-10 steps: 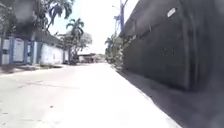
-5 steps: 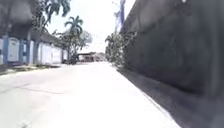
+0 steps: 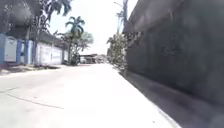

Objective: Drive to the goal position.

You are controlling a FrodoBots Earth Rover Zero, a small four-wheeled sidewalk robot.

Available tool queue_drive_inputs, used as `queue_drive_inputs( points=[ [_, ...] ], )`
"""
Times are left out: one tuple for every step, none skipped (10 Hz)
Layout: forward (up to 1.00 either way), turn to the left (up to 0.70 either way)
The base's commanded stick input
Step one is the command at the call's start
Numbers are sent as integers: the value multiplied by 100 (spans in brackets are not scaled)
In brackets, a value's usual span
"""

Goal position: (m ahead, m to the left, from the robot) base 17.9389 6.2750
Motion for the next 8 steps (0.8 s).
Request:
queue_drive_inputs(
  points=[
    [100,0],
    [100,0],
    [100,0],
    [100,0],
    [100,0],
    [100,0],
    [100,0],
    [100,0]
  ],
)
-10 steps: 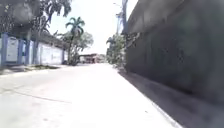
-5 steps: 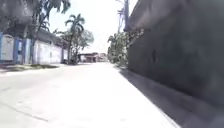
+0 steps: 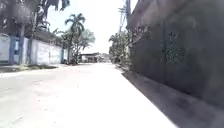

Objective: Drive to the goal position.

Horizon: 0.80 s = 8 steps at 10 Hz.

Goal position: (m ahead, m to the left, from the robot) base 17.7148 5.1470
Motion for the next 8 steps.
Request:
queue_drive_inputs(
  points=[
    [100,0],
    [100,0],
    [100,0],
    [100,0],
    [100,0],
    [100,0],
    [100,0],
    [100,0]
  ],
)
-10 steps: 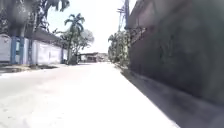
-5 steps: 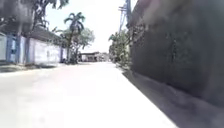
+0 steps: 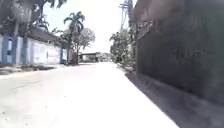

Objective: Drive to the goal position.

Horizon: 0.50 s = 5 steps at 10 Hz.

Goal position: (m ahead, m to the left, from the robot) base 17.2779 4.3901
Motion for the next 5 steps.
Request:
queue_drive_inputs(
  points=[
    [100,0],
    [100,-2],
    [100,-2],
    [100,-2],
    [100,-2]
  ],
)
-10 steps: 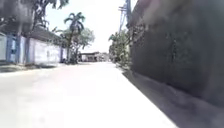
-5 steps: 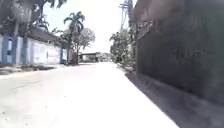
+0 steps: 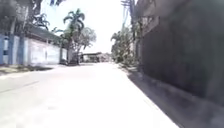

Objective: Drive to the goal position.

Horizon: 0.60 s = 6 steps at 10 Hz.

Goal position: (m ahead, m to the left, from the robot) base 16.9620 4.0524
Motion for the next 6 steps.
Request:
queue_drive_inputs(
  points=[
    [100,-2],
    [100,-2],
    [100,-2],
    [100,-2],
    [100,-2],
    [100,-2]
  ],
)
